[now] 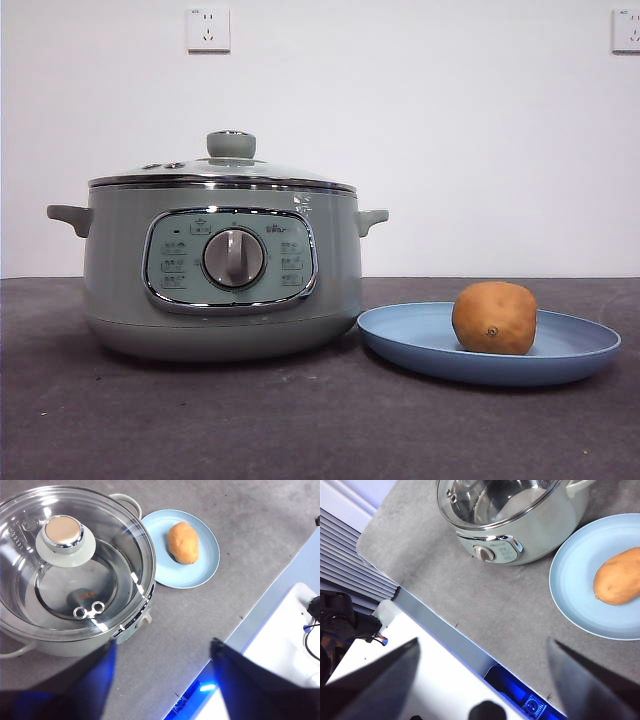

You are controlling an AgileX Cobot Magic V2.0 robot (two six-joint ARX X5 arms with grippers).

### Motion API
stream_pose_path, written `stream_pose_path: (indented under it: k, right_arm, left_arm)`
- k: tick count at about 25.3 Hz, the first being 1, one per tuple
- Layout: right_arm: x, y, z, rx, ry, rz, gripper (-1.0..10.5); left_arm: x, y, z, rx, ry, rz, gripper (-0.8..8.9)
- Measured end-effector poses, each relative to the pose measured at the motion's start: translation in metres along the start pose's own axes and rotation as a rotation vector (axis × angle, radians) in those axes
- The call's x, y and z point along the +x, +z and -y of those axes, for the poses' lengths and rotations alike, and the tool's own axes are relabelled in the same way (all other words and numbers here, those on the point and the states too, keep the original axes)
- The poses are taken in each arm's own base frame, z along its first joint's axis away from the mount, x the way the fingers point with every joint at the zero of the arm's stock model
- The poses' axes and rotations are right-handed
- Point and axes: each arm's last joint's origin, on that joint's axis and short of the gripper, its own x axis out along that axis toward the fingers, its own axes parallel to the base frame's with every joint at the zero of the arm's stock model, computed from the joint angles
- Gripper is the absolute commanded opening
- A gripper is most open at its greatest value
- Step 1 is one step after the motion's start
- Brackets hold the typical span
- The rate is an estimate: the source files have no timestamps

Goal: Take the potato out from the steamer,put the potato on the plate,close the lid

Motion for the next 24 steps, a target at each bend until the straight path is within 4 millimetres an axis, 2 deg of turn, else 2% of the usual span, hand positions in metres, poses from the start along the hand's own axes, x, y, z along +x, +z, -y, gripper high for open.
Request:
stream_pose_path:
  k: [24]
  right_arm:
    - [-0.0003, 0.0000, -0.0001, -0.008, -0.001, 0.002, 0.0]
  left_arm:
    - [-0.0003, 0.0001, 0.0006, -0.001, -0.012, 0.005, -0.08]
